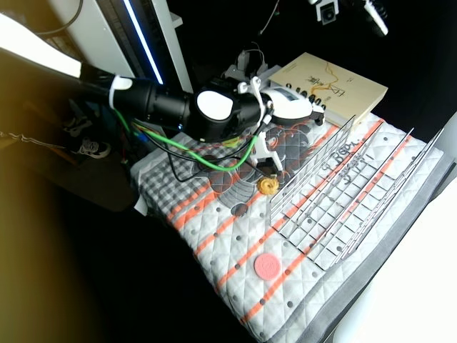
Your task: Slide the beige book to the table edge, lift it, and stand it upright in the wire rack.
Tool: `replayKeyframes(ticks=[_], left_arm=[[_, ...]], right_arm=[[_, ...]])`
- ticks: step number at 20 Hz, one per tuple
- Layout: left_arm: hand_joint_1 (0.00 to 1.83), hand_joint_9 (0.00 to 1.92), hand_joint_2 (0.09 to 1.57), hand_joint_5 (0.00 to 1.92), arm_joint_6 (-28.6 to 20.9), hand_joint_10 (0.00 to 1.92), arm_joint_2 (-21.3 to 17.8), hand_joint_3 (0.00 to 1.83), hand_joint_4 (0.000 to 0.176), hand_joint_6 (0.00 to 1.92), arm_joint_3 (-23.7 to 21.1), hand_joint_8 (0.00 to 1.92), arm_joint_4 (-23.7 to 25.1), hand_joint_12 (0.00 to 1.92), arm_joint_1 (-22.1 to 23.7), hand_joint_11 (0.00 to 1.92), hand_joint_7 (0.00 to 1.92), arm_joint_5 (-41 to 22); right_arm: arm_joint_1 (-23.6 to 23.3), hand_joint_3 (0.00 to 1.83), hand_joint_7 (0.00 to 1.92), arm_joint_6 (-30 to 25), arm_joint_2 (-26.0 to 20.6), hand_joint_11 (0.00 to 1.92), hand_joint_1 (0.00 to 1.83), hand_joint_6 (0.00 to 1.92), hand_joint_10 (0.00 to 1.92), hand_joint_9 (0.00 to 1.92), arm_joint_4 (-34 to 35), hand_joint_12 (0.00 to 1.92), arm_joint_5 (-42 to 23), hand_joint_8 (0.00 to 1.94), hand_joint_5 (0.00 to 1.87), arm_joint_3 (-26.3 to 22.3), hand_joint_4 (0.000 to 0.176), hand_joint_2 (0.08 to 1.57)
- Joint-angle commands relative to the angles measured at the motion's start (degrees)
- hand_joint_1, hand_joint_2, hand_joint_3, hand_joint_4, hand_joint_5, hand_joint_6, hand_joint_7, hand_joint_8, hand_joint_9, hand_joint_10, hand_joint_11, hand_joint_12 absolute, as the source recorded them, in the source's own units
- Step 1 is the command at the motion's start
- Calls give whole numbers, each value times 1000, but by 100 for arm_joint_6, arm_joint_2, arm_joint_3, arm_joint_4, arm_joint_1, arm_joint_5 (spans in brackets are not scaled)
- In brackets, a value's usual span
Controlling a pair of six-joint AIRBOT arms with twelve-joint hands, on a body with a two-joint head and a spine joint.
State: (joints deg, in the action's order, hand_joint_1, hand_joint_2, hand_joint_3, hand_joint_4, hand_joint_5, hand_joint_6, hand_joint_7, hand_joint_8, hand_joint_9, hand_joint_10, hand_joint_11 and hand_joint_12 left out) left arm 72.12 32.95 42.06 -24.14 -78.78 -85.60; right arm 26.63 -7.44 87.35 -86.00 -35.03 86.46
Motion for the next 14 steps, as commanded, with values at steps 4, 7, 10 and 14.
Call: replayKeyframes(ticks=[4, 7, 10, 14], left_arm=[[0, 0, 1182, 0, -20, 0, -47, 24, 176, 0, -27, 0, -124, 0, 21, 0, 0, -765], [0, 0, 1179, 0, -20, 0, -50, 21, 176, 0, -64, 0, -158, 0, 8, 0, 0, -780], [0, 0, 1175, 0, -20, 0, -57, 16, 168, 0, -99, 0, -188, 0, -14, 0, 0, -813], [0, 0, 1196, 0, -20, 0, -66, 21, 157, 0, -161, 0, -348, 0, -165, 0, 0, -995]], right_arm=[[-80, 2, 251, -84, 14, 92, 0, 0, 0, 221, 234, 767, -202, 0, 263, -104, 0, 1449], [-78, 0, 220, -125, -225, 11, 0, 0, 0, 182, 147, 714, -166, 0, 236, -241, 0, 1435], [-69, 9, 243, -142, -667, 42, 36, 5, 6, 205, 146, 651, -127, 5, 257, -477, 0, 1485], [-69, 2, 257, -170, -1137, 41, 34, 2, 4, 205, 305, 637, -123, 4, 264, -687, 0, 1506]])
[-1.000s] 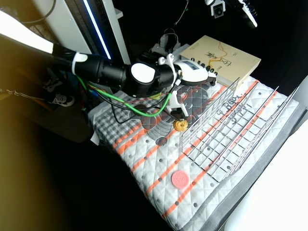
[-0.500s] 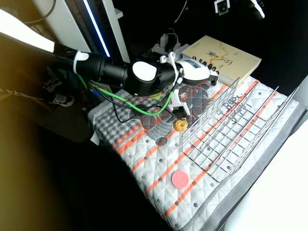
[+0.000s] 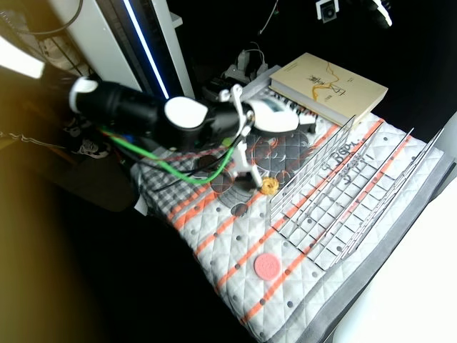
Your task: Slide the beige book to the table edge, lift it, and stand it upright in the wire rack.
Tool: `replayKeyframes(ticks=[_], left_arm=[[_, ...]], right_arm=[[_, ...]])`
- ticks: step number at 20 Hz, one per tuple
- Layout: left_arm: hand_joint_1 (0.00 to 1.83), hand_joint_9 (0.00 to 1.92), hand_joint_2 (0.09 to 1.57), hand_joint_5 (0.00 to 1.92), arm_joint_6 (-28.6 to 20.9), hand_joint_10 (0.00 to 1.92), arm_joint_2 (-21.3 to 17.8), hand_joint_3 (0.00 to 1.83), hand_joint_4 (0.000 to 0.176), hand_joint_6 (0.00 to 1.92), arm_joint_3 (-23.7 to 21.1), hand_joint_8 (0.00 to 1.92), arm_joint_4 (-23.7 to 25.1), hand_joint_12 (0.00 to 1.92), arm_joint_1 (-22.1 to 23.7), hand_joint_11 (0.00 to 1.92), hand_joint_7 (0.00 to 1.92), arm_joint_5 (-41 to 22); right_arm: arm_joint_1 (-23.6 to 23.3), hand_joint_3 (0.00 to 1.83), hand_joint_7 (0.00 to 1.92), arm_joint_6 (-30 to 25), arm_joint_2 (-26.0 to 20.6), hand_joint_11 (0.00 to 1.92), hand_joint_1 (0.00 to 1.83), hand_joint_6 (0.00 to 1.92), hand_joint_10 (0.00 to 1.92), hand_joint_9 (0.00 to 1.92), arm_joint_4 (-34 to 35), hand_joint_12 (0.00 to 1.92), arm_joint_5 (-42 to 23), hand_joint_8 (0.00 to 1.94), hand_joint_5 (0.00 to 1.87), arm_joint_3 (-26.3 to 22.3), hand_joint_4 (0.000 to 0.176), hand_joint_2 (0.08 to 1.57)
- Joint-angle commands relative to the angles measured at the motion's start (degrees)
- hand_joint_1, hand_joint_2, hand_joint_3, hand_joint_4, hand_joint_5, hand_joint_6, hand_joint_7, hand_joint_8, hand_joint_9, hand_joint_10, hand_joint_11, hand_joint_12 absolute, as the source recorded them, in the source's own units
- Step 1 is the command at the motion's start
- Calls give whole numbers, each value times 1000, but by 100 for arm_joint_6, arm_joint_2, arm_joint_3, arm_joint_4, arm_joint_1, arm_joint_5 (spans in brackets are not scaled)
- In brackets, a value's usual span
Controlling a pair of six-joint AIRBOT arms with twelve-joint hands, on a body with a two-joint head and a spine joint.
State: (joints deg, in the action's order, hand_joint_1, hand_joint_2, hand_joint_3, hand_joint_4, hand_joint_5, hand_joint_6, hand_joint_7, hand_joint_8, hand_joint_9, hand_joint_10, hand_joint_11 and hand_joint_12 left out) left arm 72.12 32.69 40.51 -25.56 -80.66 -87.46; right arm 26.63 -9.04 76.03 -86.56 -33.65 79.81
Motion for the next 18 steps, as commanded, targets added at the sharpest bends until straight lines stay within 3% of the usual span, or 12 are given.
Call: replayKeyframes(ticks=[1, 3, 4, 7, 8, 9, 10, 11, 14, 15, 16, 18], left_arm=[[0, 0, 1196, 0, -21, 0, -33, 19, 148, 0, -19, 0, -253, 0, -21, 0, 0, -854], [0, 0, 1212, 0, -231, 0, 49, 23, 137, 0, 4, 0, -462, 0, -205, 0, 0, -1041], [0, 0, 1214, 0, -416, 0, 104, 21, 147, 0, 42, 0, -541, 0, -323, 0, 0, -1136], [7, 0, 1214, 0, -723, 0, 355, 12, 129, 0, 195, 0, -972, 0, -376, 0, 0, -1158], [63, 0, 1185, 0, -1060, 0, 522, 0, 100, 0, 365, 0, -1150, 0, -387, 0, 0, -1082], [165, 0, 1122, 0, -1319, 0, 632, 0, 105, 0, 489, 0, -1204, 0, -392, 0, 0, -1005], [229, 0, 1096, 0, -1688, 0, 789, 0, 98, 0, 682, 0, -1225, 0, -391, 0, 0, -854], [394, 0, 995, 0, -2147, 0, 948, 0, 140, 0, 908, 0, -1232, 0, -390, 0, 0, -609], [344, 0, 899, 0, -2830, 0, 1207, 0, 140, 0, 1276, 0, -1210, 0, -389, 0, 0, -87], [338, 0, 811, 0, -3078, 0, 1324, 0, 166, 0, 1449, 0, -1161, 0, -390, 0, 0, 254], [343, 0, 800, 1, -3149, 0, 1388, 0, 174, 0, 1529, 0, -1151, 18, -389, 40, 0, 394], [349, 0, 799, 8, -3246, 0, 1538, 0, 171, 3, 1660, 0, -1218, 17, -387, 36, 0, 667]], right_arm=[[-69, 2, 254, -10, -101, 43, 19, 0, 2, 202, 433, 624, -263, 1, 261, -77, 0, 1509], [-81, 1, 251, -6, -488, 73, 0, 0, 1, 208, 964, 751, -397, 0, 259, -282, 0, 1446], [-80, 0, 274, 237, -713, 81, 0, 0, 1, 231, 1490, 816, -555, 0, 275, -395, 0, 1454], [239, 0, 264, 1433, -1544, 0, 39, 8, 15, 235, 3420, 868, -1230, 9, 278, -962, 0, 1462], [388, 0, 260, 1826, -1821, 0, 78, 5, 10, 232, 3974, 839, -1458, 5, 278, -1172, 0, 1468], [488, 0, 267, 2101, -1986, 0, 82, 6, 10, 245, 4309, 850, -1626, 5, 287, -1292, 0, 1473], [635, 0, 247, 2413, -2198, 0, 66, 2, 5, 239, 4727, 771, -1864, 6, 277, -1435, 0, 1464], [809, 0, 238, 2772, -2419, 81, 22, 10, 17, 285, 5192, 767, -2155, 14, 274, -1579, 0, 1460], [1183, 1, 256, 3497, -2787, 8, 0, 9, 11, 274, 6098, 712, -2824, 3, 270, -1863, 0, 1465], [1431, 0, 306, 3771, -2961, 50, 233, 7, 18, 308, 6466, 709, -3149, 14, 273, -2000, 0, 1415], [1546, 0, 299, 3829, -3033, 50, 237, 1, 9, 302, 6586, 714, -3259, 6, 259, -2050, 0, 1409], [1800, 0, 307, 3877, -3124, 9, 218, 3, 2, 285, 6791, 736, -3482, 4, 272, -2139, 0, 1416]])
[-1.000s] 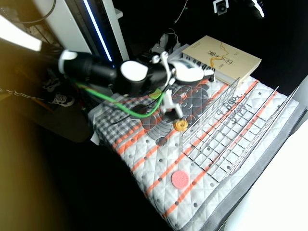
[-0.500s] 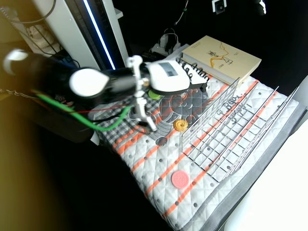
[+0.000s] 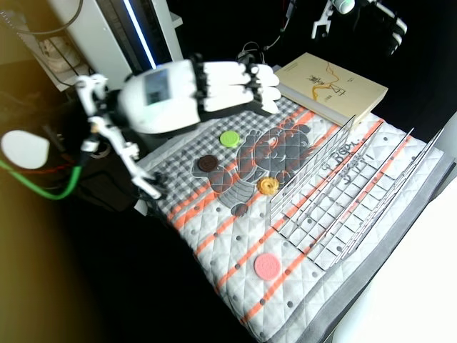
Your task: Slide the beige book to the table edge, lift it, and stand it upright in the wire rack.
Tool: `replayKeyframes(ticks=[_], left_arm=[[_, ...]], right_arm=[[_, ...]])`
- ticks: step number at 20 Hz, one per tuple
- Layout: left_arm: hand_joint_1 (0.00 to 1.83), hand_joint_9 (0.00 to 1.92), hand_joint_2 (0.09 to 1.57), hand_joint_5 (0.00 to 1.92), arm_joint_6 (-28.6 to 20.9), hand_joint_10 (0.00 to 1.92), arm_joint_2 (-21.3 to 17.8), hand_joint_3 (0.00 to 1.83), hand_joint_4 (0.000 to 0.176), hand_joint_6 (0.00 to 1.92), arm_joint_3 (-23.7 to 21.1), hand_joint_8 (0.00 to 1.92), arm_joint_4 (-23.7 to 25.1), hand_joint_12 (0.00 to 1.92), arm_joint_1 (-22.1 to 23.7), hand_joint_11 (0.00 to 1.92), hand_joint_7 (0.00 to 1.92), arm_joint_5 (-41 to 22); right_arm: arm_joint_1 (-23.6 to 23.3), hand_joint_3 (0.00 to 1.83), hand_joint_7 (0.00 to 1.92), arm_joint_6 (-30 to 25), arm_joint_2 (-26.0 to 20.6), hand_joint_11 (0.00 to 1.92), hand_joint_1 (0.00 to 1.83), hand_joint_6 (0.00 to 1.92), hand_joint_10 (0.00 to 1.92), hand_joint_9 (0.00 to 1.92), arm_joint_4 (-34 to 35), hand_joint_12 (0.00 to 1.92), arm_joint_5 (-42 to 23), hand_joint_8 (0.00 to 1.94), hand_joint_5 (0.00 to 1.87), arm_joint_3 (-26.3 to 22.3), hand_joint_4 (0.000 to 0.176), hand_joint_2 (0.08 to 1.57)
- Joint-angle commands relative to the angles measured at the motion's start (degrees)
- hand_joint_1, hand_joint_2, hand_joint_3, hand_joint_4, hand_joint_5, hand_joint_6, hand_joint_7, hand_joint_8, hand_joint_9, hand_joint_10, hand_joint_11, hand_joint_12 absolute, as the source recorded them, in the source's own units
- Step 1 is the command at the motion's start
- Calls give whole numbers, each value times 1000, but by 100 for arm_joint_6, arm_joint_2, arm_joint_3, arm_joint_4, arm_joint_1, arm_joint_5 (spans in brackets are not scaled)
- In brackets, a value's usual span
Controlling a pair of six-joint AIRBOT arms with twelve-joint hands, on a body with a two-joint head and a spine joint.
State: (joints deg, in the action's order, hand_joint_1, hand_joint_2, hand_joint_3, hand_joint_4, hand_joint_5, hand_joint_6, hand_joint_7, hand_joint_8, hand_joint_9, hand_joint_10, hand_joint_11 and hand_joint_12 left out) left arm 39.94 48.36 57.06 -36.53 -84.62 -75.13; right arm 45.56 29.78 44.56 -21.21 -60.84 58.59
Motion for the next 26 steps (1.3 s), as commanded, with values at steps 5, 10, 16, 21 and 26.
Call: replayKeyframes(ticks=[5, 10, 16, 21, 26], left_arm=[[398, 0, 843, 18, -943, 0, 251, 7, 127, 3, 570, 0, 280, 0, 14, 0, 0, 292], [343, 36, 869, 30, -1938, 1, 347, 2, 65, 1, 1034, 1, 1113, 226, 16, 0, 31, 1030], [256, 98, 835, 12, -2500, 2, 344, 1, 117, 0, 1265, 1, 1685, 267, 25, 0, 52, 1437], [213, 105, 856, 0, -2724, 2, 368, 0, 124, 0, 1397, 1, 2292, 433, 287, 0, 78, 1873], [201, 162, 859, 0, -2884, 2, 515, 1, 143, 0, 1598, 4, 2818, 616, 733, 0, 107, 2272]], right_arm=[[266, 1, 336, 195, -216, 0, 99, 9, 8, 309, 638, 865, -1013, 4, 349, -178, 0, 1438], [431, 0, 350, 299, -298, 0, 155, 11, 8, 299, 834, 866, -1133, 8, 372, -244, 0, 1414], [503, 4, 395, 308, -280, 7, 64, 6, 8, 348, 897, 915, -1133, 7, 390, -230, 0, 1440], [515, 0, 402, 308, -264, 31, 124, 5, 4, 343, 938, 898, -1133, 5, 386, -201, 0, 1435], [567, 0, 390, 308, -252, 7, 195, 2, 1, 320, 958, 870, -1133, 2, 384, -201, 0, 1438]])
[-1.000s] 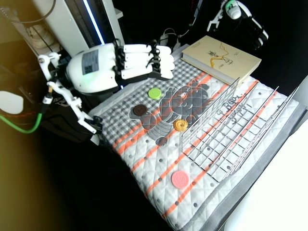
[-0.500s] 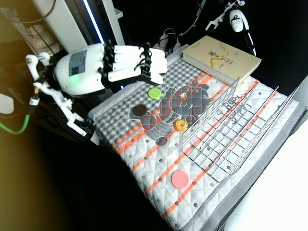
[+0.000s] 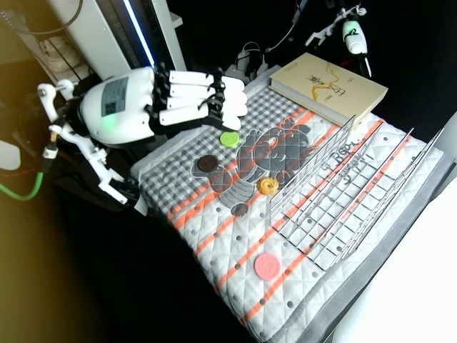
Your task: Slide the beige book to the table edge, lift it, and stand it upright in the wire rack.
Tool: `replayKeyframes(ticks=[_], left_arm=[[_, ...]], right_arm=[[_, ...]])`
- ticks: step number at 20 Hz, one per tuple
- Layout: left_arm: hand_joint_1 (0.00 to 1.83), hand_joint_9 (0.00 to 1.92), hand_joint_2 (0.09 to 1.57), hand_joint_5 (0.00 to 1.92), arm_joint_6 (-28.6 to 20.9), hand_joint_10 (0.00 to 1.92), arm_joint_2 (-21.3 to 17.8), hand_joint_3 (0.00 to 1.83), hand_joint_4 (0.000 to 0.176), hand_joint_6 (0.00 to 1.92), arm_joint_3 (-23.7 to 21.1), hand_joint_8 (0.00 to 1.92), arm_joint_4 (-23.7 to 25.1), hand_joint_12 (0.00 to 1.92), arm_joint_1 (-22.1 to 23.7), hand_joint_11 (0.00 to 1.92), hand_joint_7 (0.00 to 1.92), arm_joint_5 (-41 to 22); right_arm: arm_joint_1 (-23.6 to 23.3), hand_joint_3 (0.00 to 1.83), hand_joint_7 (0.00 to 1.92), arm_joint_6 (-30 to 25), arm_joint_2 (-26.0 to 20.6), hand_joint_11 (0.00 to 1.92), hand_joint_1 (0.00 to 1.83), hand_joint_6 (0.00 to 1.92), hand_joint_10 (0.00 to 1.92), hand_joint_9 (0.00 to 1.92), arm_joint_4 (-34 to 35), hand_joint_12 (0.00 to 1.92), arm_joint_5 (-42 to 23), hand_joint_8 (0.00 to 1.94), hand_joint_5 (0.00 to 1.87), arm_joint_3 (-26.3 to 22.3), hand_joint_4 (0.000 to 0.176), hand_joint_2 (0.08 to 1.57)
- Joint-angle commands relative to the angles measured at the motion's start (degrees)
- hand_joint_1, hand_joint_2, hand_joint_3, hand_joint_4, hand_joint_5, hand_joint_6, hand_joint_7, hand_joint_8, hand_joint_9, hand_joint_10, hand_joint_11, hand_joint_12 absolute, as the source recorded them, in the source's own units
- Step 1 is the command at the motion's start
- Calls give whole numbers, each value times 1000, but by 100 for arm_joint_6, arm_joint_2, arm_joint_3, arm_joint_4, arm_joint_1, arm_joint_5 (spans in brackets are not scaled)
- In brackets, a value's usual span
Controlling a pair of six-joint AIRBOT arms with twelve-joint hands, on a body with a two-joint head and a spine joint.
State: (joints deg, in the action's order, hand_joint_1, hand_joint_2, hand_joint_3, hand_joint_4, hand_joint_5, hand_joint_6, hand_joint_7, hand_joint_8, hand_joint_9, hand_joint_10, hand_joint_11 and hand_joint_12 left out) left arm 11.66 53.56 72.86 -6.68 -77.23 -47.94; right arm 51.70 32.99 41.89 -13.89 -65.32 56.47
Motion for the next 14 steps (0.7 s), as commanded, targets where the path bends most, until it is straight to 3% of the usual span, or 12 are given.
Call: replayKeyframes(ticks=[1, 2, 3, 4, 6, 8, 10, 12, 14], left_arm=[[227, 118, 864, 0, -67, 6, 11, 1, 147, 0, 35, 4, -106, 504, 44, 0, 87, -401], [229, 115, 864, 0, -85, 8, 17, 1, 137, 0, 46, 6, -66, 484, 62, 0, 91, -380], [205, 163, 851, 0, -95, 7, 18, 0, 151, 0, 51, 4, -56, 634, 66, 0, 122, -375], [216, 173, 845, 2, -110, 5, 18, 0, 149, 0, 59, 2, -54, 705, 67, 0, 127, -374], [244, 212, 849, 52, -123, 12, 18, 0, 107, 9, 68, 11, -54, 762, 72, 0, 182, -373], [274, 178, 866, 42, -123, 3, 19, 3, 102, 2, 71, 3, -56, 696, 73, 0, 166, -348], [240, 184, 849, 33, -124, 8, 23, 0, 109, 2, 83, 5, -59, 695, 74, 0, 161, -340], [251, 186, 863, 48, -126, 5, 25, 5, 84, 4, 97, 1, -57, 678, 93, 0, 160, -338], [264, 262, 869, 99, -131, 8, 25, 0, 84, 2, 108, 3, -53, 926, 129, 0, 220, -342]], right_arm=[[-45, 1, 395, -13, 15, 9, 197, 2, 3, 324, 226, 871, -684, 4, 386, 11, 0, 1440], [-42, 2, 384, -13, 18, 1, 179, 0, 1, 315, 226, 872, -684, 1, 374, 11, 0, 1441], [-41, 3, 364, -13, 20, 0, 186, 1, 1, 297, 226, 825, -684, 1, 357, 11, 0, 1447], [-39, 0, 358, -13, 28, 0, 202, 2, 0, 290, 229, 791, -684, 1, 357, 12, 0, 1443], [-27, 0, 370, -13, 37, 0, 206, 4, 2, 301, 237, 814, -684, 2, 364, 12, 0, 1441], [-13, 0, 367, -13, 44, 0, 213, 1, 0, 288, 250, 798, -684, 1, 359, 14, 0, 1429], [-4, 0, 358, -13, 46, 1, 212, 3, 4, 293, 261, 795, -684, 1, 348, 14, 0, 1430], [-2, 0, 358, -13, 55, 1, 214, 1, 1, 292, 269, 782, -684, 0, 347, 23, 0, 1435], [-2, 0, 352, -13, 67, 0, 218, 0, 0, 288, 276, 751, -684, 0, 345, 32, 0, 1432]])
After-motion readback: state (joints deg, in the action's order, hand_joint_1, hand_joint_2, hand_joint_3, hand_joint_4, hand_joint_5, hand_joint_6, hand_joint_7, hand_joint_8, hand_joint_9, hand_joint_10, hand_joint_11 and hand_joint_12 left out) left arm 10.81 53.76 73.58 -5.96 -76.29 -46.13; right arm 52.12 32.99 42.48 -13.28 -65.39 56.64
